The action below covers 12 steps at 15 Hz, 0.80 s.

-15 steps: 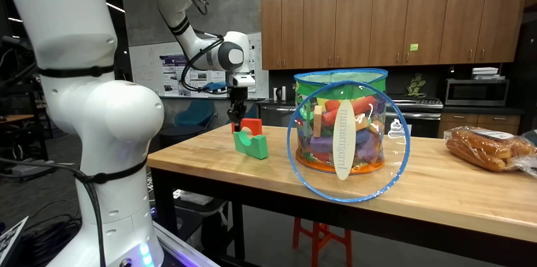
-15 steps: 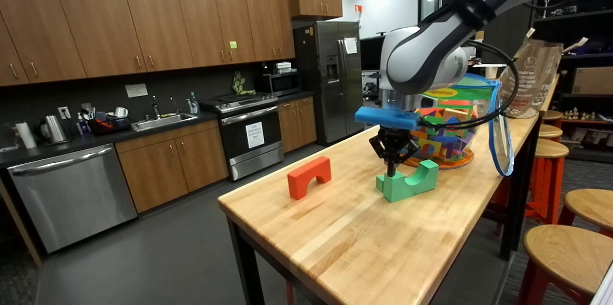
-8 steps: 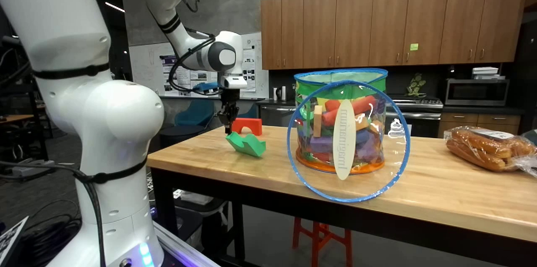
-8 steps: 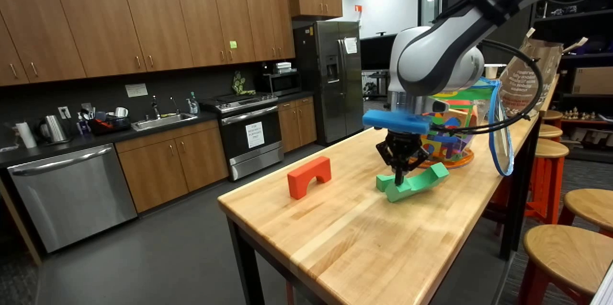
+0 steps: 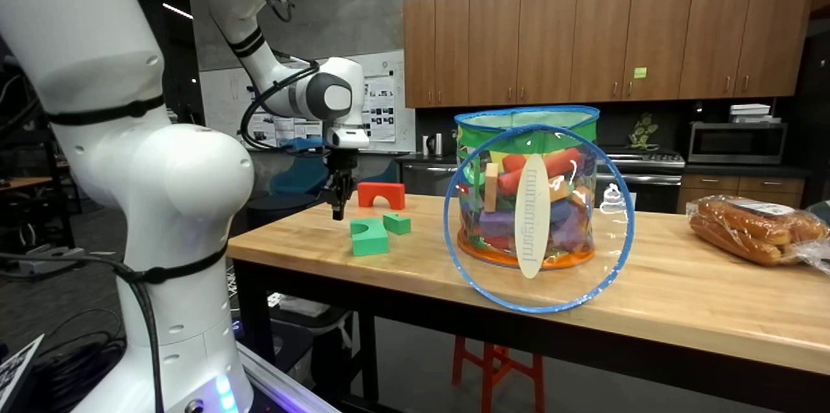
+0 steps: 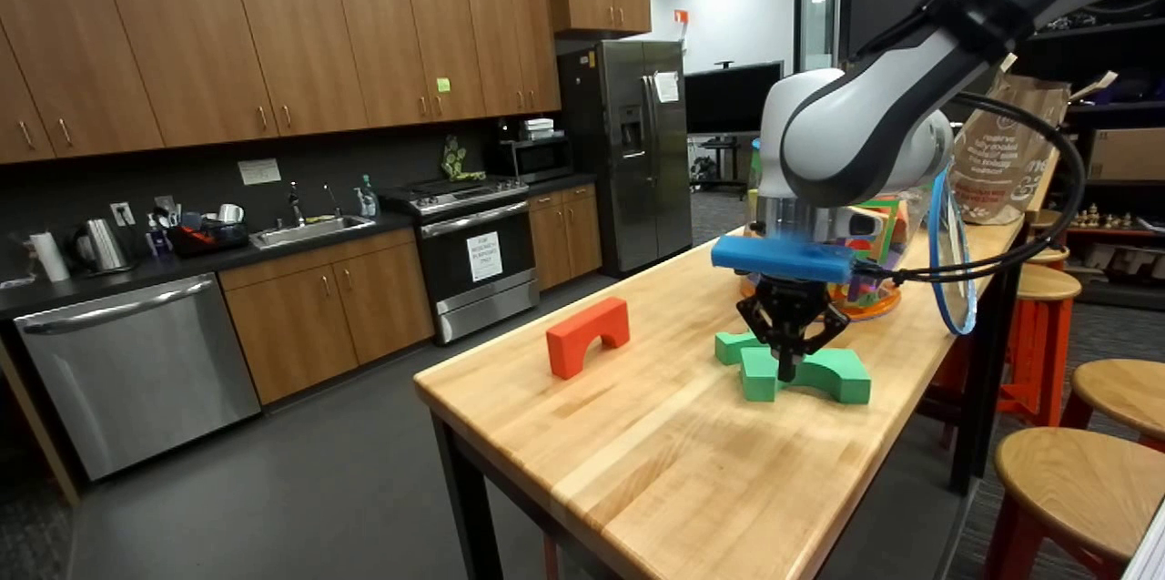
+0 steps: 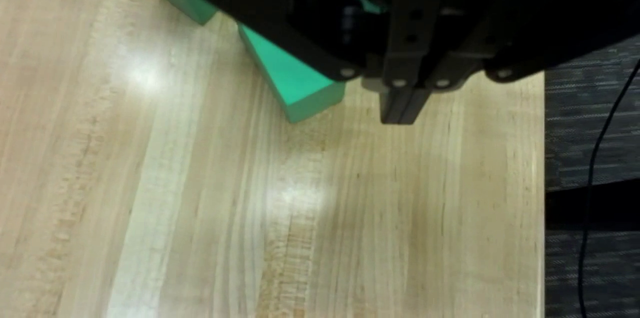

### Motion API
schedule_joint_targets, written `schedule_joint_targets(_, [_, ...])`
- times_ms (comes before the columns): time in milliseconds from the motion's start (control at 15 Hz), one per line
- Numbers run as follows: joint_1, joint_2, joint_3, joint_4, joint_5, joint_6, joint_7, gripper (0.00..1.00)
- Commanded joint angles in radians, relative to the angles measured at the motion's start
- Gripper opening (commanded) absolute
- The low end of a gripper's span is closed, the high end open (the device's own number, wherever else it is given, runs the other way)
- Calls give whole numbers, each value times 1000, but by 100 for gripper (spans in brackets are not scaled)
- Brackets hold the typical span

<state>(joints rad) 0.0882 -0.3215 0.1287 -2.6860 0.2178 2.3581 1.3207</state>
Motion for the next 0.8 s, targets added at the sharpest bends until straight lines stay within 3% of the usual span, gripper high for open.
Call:
schedule_joint_targets(0, [0,-25,9,-15,19,7,-30,0])
schedule_joint_targets(733, [-42,47,8,72,-53,15,-78,0])
